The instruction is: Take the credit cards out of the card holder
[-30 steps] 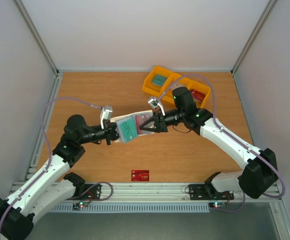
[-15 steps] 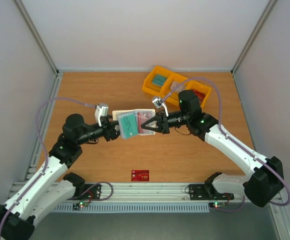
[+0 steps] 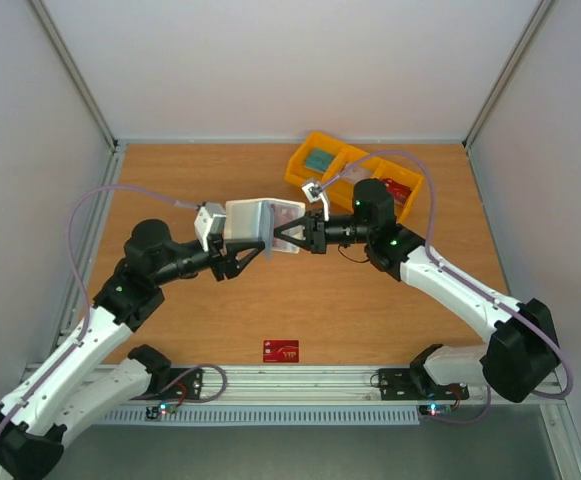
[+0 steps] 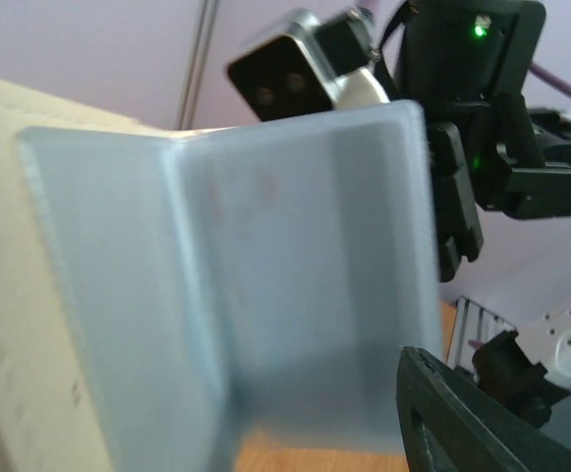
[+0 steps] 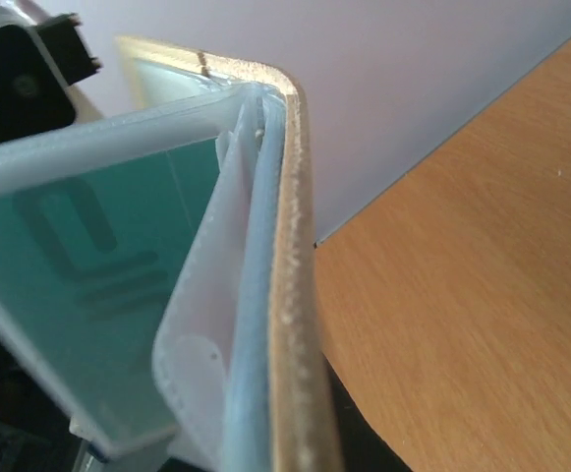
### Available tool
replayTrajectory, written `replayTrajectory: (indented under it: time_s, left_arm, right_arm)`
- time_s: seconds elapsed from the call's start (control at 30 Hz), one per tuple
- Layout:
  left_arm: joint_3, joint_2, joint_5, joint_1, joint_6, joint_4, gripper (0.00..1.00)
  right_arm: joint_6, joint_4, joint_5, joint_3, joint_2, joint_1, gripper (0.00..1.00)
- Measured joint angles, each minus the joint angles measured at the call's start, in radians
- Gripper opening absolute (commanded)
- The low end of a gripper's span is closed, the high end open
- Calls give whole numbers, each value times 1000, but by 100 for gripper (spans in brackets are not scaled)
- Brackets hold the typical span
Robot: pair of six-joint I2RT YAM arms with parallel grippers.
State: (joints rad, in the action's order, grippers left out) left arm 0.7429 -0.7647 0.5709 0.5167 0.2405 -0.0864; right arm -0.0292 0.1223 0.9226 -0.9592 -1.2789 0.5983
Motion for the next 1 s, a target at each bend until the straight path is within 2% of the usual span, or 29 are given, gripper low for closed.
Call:
replayTrajectory:
  time_s: [0.27, 0.4, 0.53, 0.63, 0.7, 0.77, 0.9, 1.0]
  left_arm:
    - [68, -63, -114, 64, -150, -104, 69]
    - [86, -61, -206, 63, -250, -154, 76]
    - [96, -41, -286, 37, -311, -221, 82]
    - [98, -4, -339, -5, -334, -235, 84]
    - [103, 27, -356, -30, -349, -232, 81]
    - [111, 60, -322, -42, -373, -222, 78]
    - [112, 133, -89, -28, -430, -159, 70]
    - [133, 123, -24, 22, -378, -133, 70]
  right_arm:
    - [-43, 72, -25, 19, -44, 19, 1]
    - [-61, 99, -32, 22, -45, 19, 1]
    - [-84, 87, -103, 22, -44, 10, 1]
    - [-83, 15, -180, 18, -43, 1, 1]
    - [-83, -29, -213, 16, -44, -3, 1]
    - [-83, -61, -235, 12, -44, -5, 1]
    - [-83, -125, -286, -7, -44, -5, 1]
    - [-82, -167, -325, -35, -44, 6, 1]
